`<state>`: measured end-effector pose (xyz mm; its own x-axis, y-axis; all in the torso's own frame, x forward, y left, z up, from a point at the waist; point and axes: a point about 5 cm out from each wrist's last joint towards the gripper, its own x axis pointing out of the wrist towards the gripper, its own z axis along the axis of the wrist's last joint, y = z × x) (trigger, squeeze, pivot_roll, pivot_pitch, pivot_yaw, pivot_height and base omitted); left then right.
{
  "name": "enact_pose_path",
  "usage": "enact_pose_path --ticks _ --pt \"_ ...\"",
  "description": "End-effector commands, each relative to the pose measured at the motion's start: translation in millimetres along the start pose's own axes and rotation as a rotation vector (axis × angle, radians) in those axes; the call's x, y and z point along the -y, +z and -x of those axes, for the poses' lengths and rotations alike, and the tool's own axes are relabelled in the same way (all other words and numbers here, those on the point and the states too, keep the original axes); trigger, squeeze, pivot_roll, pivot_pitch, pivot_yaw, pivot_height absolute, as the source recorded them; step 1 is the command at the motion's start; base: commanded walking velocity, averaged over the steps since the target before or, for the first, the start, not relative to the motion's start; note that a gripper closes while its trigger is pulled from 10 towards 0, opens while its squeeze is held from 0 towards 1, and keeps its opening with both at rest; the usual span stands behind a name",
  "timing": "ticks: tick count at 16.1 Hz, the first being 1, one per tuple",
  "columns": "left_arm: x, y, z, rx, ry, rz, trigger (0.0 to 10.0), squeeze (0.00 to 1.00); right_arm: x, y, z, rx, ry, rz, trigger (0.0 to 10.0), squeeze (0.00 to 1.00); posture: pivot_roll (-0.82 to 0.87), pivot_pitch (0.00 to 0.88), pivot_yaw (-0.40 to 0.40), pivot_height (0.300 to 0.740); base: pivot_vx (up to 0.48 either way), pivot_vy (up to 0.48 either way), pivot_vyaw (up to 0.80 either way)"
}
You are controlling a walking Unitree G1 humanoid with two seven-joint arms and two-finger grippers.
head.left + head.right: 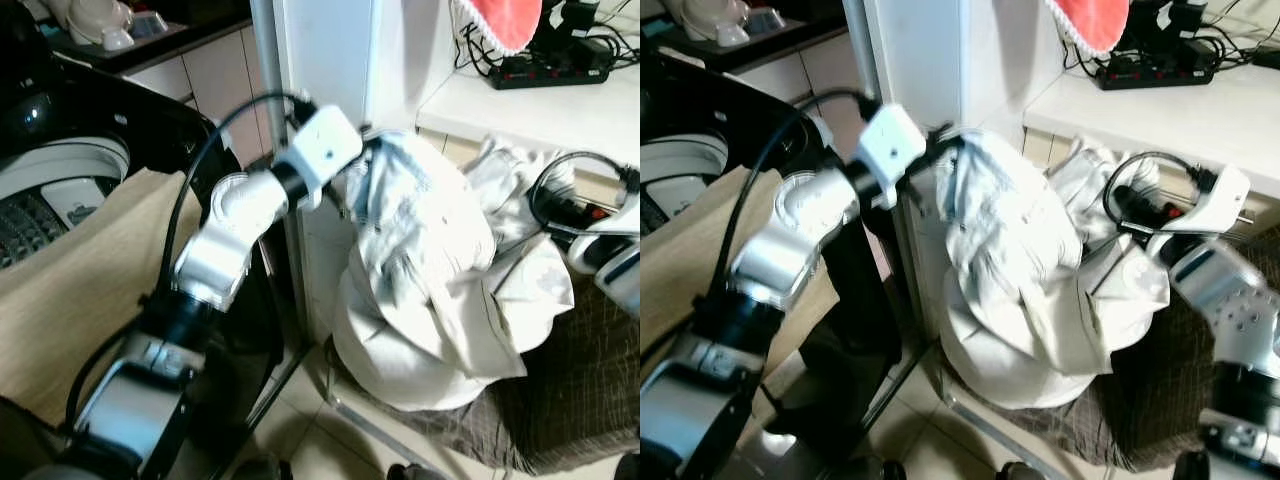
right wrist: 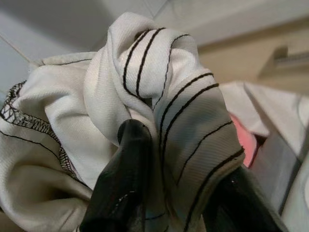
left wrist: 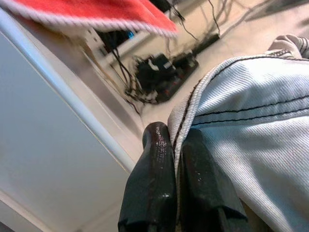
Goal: Clothes washing
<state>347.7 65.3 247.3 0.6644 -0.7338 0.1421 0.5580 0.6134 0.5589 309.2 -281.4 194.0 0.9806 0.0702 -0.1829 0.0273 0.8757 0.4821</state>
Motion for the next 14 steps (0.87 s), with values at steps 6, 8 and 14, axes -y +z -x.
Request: enact_pose_path --ticks 6,8,14 --pt "-71.5 31.6 1.8 0.123 0.3 -0.04 0.0 0.0 22.2 50.4 9.4 0.288 -0.197 0.168 10.0 1.0 -0.07 0.0 0.079 0.74 0.0 0.0 0.0" --pt "-72.5 31.0 1.5 0.12 0.293 -0.049 0.0 0.0 15.5 53.2 10.8 0.29 -0.121 0.159 10.0 1.0 -0.07 0.0 0.081 0.74 0.0 0.0 0.0" --pt "-83.0 37.8 4.8 0.156 0.335 -0.097 0.0 0.0 1.8 53.3 7.0 0.265 -0.049 0.32 10.0 1.0 -0.08 0.0 0.085 0.74 0.0 0.0 0.0"
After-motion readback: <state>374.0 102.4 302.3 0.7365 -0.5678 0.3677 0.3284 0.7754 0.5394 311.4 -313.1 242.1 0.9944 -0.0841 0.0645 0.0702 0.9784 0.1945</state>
